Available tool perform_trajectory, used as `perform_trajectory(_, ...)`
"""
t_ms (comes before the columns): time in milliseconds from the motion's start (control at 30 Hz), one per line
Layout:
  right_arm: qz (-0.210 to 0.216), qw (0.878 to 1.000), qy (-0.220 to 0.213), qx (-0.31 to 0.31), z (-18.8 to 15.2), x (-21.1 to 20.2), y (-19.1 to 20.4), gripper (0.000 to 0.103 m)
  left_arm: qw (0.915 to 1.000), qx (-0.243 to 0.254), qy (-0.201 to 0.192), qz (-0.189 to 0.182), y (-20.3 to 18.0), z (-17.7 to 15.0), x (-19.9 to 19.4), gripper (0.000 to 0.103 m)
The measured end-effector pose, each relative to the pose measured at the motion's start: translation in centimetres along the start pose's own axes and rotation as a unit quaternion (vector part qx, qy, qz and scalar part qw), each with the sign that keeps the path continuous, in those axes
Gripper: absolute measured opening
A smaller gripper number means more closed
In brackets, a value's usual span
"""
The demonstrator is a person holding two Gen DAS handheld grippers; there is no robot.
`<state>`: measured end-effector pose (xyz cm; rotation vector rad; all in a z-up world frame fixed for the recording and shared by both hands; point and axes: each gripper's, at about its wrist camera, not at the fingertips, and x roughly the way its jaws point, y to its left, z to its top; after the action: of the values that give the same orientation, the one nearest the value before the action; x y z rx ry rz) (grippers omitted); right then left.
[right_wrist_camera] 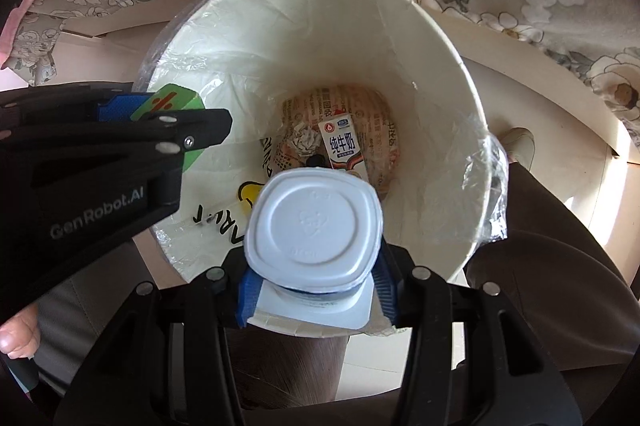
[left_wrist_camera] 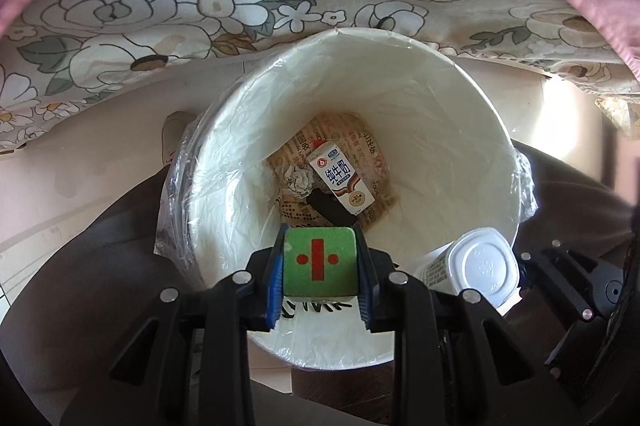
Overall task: Collect trash
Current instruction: 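Open the left tool over the bin while the right tool releases the white cup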
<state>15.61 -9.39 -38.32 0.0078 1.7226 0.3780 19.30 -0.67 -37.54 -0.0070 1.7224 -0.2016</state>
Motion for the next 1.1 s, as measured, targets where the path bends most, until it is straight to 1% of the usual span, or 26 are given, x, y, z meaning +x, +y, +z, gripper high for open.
perform_trajectory(133,-0.002,1.000,0.009,0.005,0.6,1.4,0.0,0.049,0.9998,-0.010,0.017,-0.003,0.4,0.3,1.6,0.032)
perform_trajectory(233,-0.001,1.000,0.012,0.004,0.9,2.0,-0.1,0.050,0.9997,-0.014,0.021,-0.008,0.5,0.6,2.2,0.032)
perform_trajectory(267,-0.001,1.000,0.014,0.004,0.9,2.2,-0.1,0.050,0.9996,-0.012,0.022,-0.009,0.4,0.7,2.4,0.035)
perform_trajectory(300,0.000,1.000,0.018,0.005,1.1,2.5,-0.1,0.052,0.9996,-0.012,0.023,-0.005,0.3,0.7,2.5,0.042)
perform_trajectory(333,0.004,1.000,0.024,0.008,1.2,2.7,-0.2,0.057,0.9996,-0.013,0.024,-0.002,0.3,0.8,2.6,0.046)
perform_trajectory(367,0.006,1.000,0.028,0.009,1.2,2.8,-0.3,0.060,0.9995,-0.016,0.026,-0.002,0.4,0.7,2.7,0.053)
perform_trajectory(400,0.009,0.999,0.029,0.008,1.3,2.9,-0.3,0.060,0.9995,-0.018,0.027,-0.005,0.5,0.8,2.6,0.054)
perform_trajectory(467,0.003,1.000,0.025,0.004,1.2,3.0,-0.2,0.061,0.9994,-0.020,0.026,-0.008,0.6,0.8,2.7,0.055)
perform_trajectory(867,0.003,1.000,0.014,0.005,1.0,2.2,-0.4,0.061,0.9996,-0.015,0.022,-0.003,0.5,0.6,2.3,0.055)
perform_trajectory(1000,0.002,1.000,0.007,0.006,0.6,1.5,-0.3,0.061,0.9997,-0.015,0.017,-0.005,0.6,0.1,1.4,0.055)
perform_trajectory(1100,-0.001,1.000,0.002,0.004,0.1,1.1,-0.3,0.061,0.9999,-0.011,0.005,-0.003,0.4,-0.3,0.3,0.055)
